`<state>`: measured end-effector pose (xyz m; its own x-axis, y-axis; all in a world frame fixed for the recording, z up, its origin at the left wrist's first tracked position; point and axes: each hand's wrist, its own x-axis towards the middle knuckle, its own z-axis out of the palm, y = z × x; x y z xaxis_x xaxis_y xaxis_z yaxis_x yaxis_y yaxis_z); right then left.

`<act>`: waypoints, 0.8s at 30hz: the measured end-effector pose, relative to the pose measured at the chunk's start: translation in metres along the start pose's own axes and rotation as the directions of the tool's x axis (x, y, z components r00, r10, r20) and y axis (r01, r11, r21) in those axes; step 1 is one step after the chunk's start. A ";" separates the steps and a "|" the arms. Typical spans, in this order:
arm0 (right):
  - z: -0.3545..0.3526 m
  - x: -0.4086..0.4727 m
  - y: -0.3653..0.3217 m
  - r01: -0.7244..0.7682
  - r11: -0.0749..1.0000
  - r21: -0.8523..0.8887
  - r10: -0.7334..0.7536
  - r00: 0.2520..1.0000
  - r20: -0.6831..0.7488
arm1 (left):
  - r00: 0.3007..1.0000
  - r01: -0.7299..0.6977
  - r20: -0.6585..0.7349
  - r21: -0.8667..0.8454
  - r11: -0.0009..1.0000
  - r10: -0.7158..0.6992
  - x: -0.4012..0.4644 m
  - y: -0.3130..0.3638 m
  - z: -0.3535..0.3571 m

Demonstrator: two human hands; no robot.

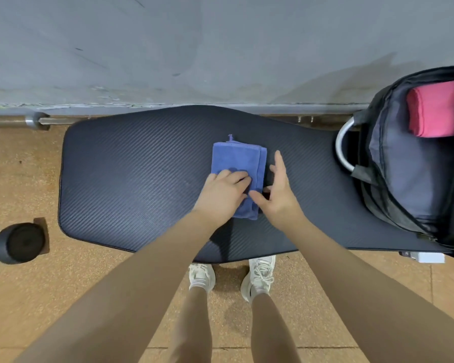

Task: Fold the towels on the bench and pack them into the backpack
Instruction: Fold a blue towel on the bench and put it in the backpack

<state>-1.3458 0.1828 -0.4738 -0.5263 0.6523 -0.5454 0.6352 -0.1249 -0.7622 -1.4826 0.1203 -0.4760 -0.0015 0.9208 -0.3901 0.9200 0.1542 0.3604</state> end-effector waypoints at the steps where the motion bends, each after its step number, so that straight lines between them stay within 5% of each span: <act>1: 0.000 -0.003 0.004 0.060 0.990 -0.128 -0.058 0.998 0.020 | 1.000 -0.017 -0.005 0.128 0.992 0.018 -0.001 -0.003 0.003; 6: -0.005 -0.008 0.017 0.194 0.921 -0.337 -0.214 0.977 -0.024 | 0.984 -0.172 0.070 0.109 0.979 0.165 0.003 -0.020 0.014; 12: -0.008 -0.003 0.011 0.250 0.813 -0.526 -0.261 0.964 0.056 | 0.984 -0.087 0.159 0.016 0.996 0.083 0.010 -0.028 0.014; 17: -0.005 -0.011 0.018 0.540 0.463 -0.703 -0.498 0.815 0.297 | 0.982 -0.019 0.180 -0.202 0.979 0.056 0.012 -0.025 -0.002; 21: -0.004 -0.012 0.014 0.509 0.519 -0.687 -0.455 0.845 0.282 | 0.991 -0.107 0.045 -0.304 0.947 0.126 -0.001 -0.033 -0.012; 24: 0.000 -0.012 0.025 0.486 0.389 -0.783 -0.377 0.859 0.346 | 0.993 -0.105 0.024 -0.269 0.957 0.116 -0.017 -0.047 -0.011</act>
<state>-1.3237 0.1713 -0.4865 -0.8872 0.3490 -0.3017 0.4338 0.8536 -0.2885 -1.5299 0.1009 -0.4770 0.1142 0.9236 -0.3660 0.7756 0.1474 0.6138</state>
